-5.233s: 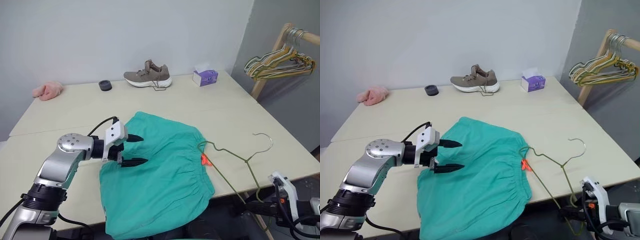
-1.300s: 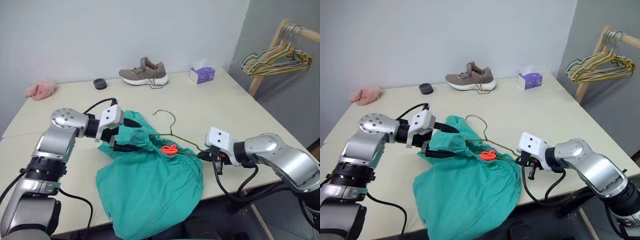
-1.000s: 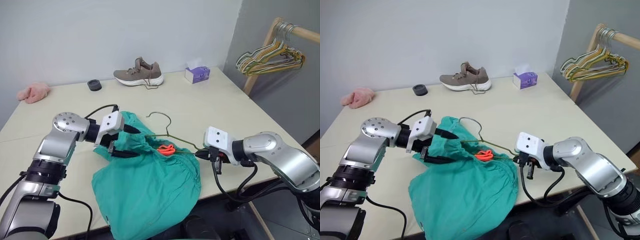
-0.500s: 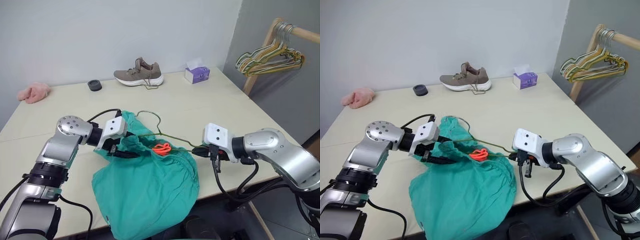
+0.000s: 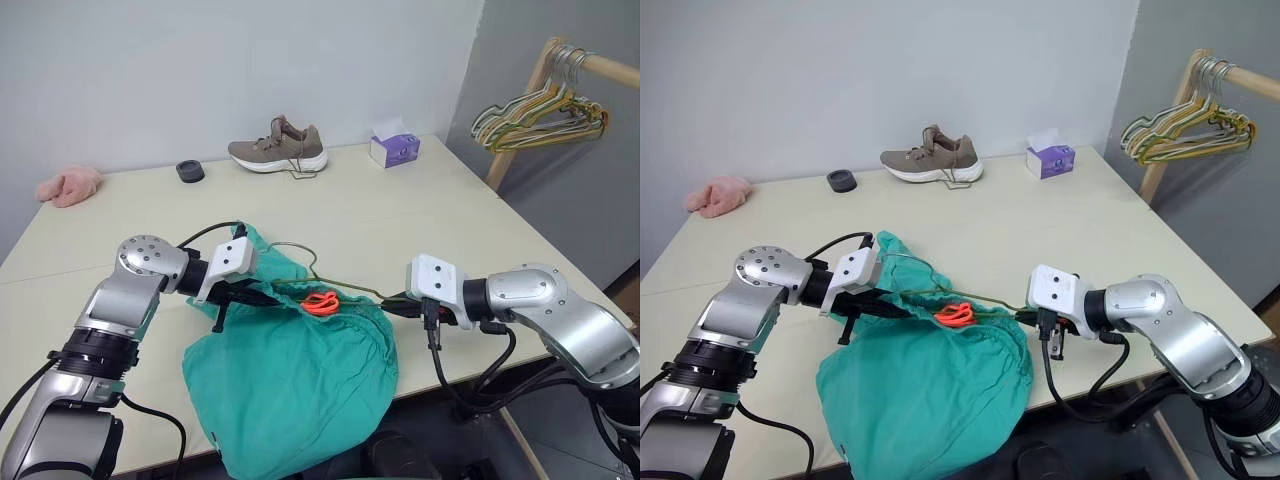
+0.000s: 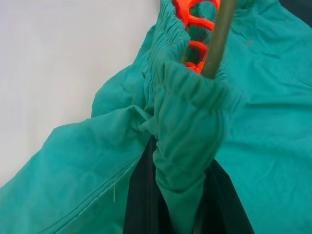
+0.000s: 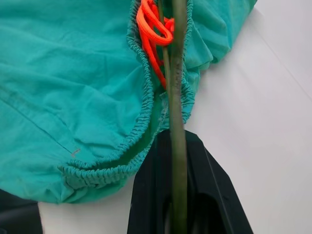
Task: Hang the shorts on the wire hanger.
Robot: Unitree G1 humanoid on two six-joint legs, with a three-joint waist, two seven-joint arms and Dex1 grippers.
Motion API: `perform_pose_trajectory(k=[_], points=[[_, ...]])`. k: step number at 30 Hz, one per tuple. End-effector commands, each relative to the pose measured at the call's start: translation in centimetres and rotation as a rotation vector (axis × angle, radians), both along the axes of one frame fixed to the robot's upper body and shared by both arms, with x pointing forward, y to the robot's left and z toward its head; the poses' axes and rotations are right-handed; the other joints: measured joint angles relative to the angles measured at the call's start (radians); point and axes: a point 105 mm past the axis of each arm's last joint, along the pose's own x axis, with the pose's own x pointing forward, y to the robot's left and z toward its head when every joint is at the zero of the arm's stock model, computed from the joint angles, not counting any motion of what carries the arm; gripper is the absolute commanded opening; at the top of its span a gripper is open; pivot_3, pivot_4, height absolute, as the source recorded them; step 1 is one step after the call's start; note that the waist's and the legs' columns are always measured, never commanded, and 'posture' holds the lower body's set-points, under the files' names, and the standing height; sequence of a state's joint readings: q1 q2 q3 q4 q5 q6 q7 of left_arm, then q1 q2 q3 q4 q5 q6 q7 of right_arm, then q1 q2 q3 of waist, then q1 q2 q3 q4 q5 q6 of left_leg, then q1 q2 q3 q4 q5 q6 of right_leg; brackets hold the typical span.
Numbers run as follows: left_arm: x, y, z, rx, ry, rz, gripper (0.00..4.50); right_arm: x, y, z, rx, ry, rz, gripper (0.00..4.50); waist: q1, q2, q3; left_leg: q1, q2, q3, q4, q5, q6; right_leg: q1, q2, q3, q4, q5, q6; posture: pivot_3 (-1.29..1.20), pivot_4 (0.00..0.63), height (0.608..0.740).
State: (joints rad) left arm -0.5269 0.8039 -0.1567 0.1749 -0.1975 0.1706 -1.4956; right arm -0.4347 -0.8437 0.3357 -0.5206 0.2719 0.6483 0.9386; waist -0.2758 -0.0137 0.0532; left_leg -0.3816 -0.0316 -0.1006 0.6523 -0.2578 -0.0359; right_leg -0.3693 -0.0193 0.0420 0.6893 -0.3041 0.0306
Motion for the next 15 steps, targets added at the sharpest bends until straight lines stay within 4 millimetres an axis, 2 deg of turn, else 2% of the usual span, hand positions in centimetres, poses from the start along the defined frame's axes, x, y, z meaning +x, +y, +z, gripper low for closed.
perform_pose_trajectory(k=[1, 3, 6, 9, 11, 13, 15], points=[[-0.1, 0.1, 0.6, 0.008, -0.024, -0.007, 0.00, 1.0, -1.6, 0.6, -0.040, -0.099, 0.000, 0.73, 0.000, 0.000, 0.000, 0.000, 0.000, 0.000, 0.001, 0.000, 0.000, 0.000, 0.000, 0.000, 0.001, 0.000, 0.001, -0.30, 0.000, 0.740], [-0.2, 0.2, 0.5, 0.017, -0.021, -0.008, 0.00, 1.9, -3.4, 0.6, -0.100, -0.132, -0.018, 1.34, 0.000, 0.000, 0.000, 0.000, 0.000, 0.000, 0.004, 0.000, 0.000, 0.000, 0.000, 0.000, 0.002, -0.002, 0.004, -0.30, 0.000, 0.740], [-0.4, 0.4, 0.2, 0.027, -0.013, -0.008, 0.00, 3.6, -7.4, 1.2, -0.204, -0.172, -0.090, 2.46, 0.000, 0.000, 0.000, 0.000, -0.001, 0.001, 0.008, 0.000, 0.000, 0.001, 0.000, 0.001, 0.005, -0.003, 0.005, -0.30, 0.000, 0.740], [-0.5, 0.5, 0.2, 0.027, -0.009, -0.003, 0.00, 3.5, -10.7, 1.7, -0.248, -0.114, -0.158, 3.52, 0.002, 0.000, 0.000, 0.000, -0.001, 0.001, 0.009, 0.000, 0.000, 0.001, 0.000, 0.001, 0.005, -0.003, 0.005, -0.30, 0.000, 0.740], [-0.3, 0.6, 0.3, 0.018, -0.013, 0.017, 0.00, 1.6, -10.5, 1.0, -0.148, 0.036, -0.179, 4.25, 0.003, 0.000, 0.000, 0.000, -0.001, 0.000, 0.008, 0.000, 0.000, 0.001, 0.000, 0.000, 0.005, -0.003, 0.005, -0.31, 0.000, 0.740], [-0.1, 0.6, 0.3, 0.011, -0.018, 0.031, 0.00, -0.5, -8.8, 0.0, -0.037, 0.155, -0.165, 4.25, 0.005, -0.002, -0.001, 0.000, 0.000, -0.002, 0.008, 0.000, 0.000, 0.001, 0.000, -0.001, 0.006, -0.003, 0.004, -0.31, 0.000, 0.740], [0.0, 0.6, 0.4, 0.010, -0.020, 0.036, 0.00, -1.7, -7.4, -1.0, 0.022, 0.204, -0.171, 4.25, 0.002, -0.002, -0.001, 0.000, 0.001, -0.003, 0.008, 0.000, 0.000, 0.001, 0.001, -0.002, 0.008, -0.003, 0.004, -0.31, 0.000, 0.740]])
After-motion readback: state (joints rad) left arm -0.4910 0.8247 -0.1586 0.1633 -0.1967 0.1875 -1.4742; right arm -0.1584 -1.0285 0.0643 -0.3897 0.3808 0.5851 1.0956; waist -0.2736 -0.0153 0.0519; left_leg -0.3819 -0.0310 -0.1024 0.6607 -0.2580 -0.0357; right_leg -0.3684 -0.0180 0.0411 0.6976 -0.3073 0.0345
